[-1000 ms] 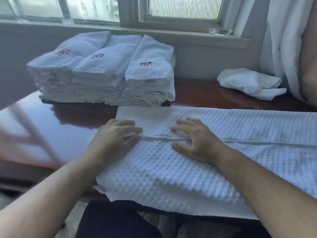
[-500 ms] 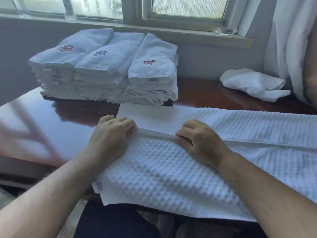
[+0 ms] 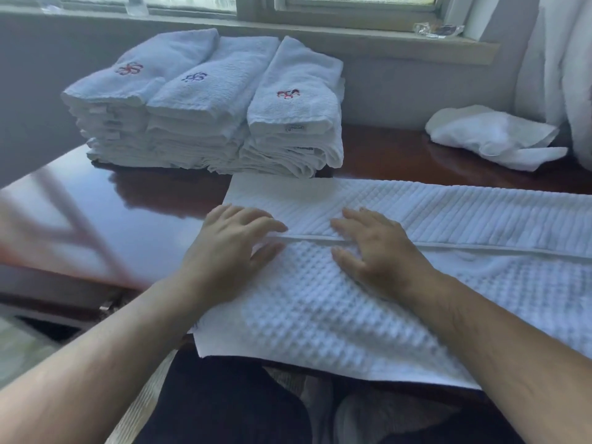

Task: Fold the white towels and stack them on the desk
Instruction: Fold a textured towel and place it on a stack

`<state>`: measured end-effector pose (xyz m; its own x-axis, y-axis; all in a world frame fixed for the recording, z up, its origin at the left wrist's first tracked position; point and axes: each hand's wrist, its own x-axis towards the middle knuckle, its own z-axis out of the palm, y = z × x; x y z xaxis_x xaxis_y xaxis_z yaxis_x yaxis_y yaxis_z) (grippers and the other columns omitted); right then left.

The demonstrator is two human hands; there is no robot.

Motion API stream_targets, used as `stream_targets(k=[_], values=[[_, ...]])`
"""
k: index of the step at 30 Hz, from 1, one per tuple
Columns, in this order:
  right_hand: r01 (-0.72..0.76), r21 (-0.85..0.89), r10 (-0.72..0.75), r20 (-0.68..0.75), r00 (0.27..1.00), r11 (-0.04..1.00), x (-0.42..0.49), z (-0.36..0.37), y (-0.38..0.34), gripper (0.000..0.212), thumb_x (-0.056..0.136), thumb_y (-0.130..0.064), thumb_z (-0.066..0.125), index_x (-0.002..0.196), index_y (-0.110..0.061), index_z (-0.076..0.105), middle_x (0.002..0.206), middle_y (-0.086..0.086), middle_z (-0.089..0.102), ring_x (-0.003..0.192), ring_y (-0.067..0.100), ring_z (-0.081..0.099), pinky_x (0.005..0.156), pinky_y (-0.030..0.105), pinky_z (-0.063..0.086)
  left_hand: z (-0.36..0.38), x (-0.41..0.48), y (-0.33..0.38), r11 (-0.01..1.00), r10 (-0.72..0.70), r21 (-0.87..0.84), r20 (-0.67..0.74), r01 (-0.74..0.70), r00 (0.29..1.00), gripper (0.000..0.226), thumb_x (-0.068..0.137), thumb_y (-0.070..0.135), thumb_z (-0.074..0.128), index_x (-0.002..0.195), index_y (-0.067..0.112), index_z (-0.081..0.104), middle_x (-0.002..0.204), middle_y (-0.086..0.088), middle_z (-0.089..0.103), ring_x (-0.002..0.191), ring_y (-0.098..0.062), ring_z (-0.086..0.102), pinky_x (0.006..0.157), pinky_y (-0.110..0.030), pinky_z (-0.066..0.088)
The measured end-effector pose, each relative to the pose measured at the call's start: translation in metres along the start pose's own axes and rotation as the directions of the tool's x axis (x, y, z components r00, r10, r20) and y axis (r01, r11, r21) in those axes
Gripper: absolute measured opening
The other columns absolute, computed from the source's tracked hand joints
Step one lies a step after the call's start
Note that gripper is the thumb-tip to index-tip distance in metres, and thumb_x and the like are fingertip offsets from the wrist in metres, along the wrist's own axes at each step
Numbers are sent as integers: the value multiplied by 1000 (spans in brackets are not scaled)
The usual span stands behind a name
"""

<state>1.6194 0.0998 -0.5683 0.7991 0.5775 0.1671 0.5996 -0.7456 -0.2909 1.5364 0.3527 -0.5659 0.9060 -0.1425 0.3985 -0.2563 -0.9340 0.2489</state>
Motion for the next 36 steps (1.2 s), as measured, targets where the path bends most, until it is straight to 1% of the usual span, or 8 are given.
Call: stream_targets(k=[4, 7, 12, 17, 23, 26, 30, 36], values=[[120, 77, -104, -186, 977, 990, -8, -7, -3, 32, 91, -34, 64, 120, -21, 67, 118, -5, 61, 116, 17, 51, 103, 46, 43, -8, -19, 25, 965, 116, -249, 142, -78, 983, 43, 90, 70, 43, 103, 38, 69, 106, 22, 55, 98, 2, 51, 84, -27, 44], [179, 73, -161, -198, 967, 981, -24, -12, -9, 23, 90, -40, 61, 101, -21, 67, 96, -11, 56, 95, 10, 50, 86, 39, 48, -11, -34, 39, 982, 140, -156, 249, -103, 958, 54, 85, 81, 37, 114, 44, 63, 116, 24, 48, 113, -3, 44, 95, -28, 39], [277, 38, -274, -63, 960, 960, -89, -18, -8, 65, 86, -74, 50, 134, -29, 53, 134, -12, 55, 126, 6, 46, 103, 38, 43, -10, -65, 52, 982, 147, 80, 243, -170, 959, 87, 73, 92, 42, 142, 38, 41, 144, 15, 37, 133, -14, 34, 108, -38, 36], [244, -397, -126, 301, 945, 885, -113, -11, -12, 114, 81, -75, 59, 153, -38, -22, 165, -7, -25, 153, 22, -19, 122, 43, -6, 4, -67, 55, 951, 85, 254, 342, -178, 936, 121, 65, 86, 55, 160, 31, 5, 167, 6, 9, 150, -24, 12, 123, -43, 11], [253, -369, -182, 216, 959, 894, -114, -33, -24, 87, 90, -42, 64, 161, -19, 19, 168, 8, 19, 153, 30, 23, 121, 42, 23, -10, -60, 63, 961, 122, 206, 288, -186, 950, 84, 81, 55, 55, 156, 29, 28, 161, 7, 32, 140, -22, 33, 118, -36, 22], [289, -365, -303, 20, 953, 885, -115, -48, -24, 59, 72, -28, 83, 126, -9, 68, 120, 9, 70, 102, 31, 69, 82, 43, 57, -31, -55, 62, 984, 119, 104, 221, -145, 968, 52, 84, 43, 47, 134, 31, 50, 132, 9, 61, 118, -20, 57, 98, -35, 45], [139, -431, -167, -28, 986, 892, -98, -72, -28, 19, 89, -38, 64, 101, -24, 67, 86, -8, 67, 79, 21, 65, 64, 34, 49, -48, -32, 62, 980, 146, 131, 32, -149, 989, 19, 92, 26, 55, 109, 25, 64, 100, 8, 65, 92, -23, 63, 68, -37, 49], [-203, -557, 128, -172, 977, 805, -64, -100, 12, 24, 100, -39, 46, 80, -26, 45, 67, -8, 43, 64, 18, 47, 52, 31, 24, -56, 35, 49, 957, -73, 280, -35, 80, 997, 8, 100, 30, 49, 95, 29, 55, 87, 8, 59, 82, -24, 58, 60, -34, 33]])
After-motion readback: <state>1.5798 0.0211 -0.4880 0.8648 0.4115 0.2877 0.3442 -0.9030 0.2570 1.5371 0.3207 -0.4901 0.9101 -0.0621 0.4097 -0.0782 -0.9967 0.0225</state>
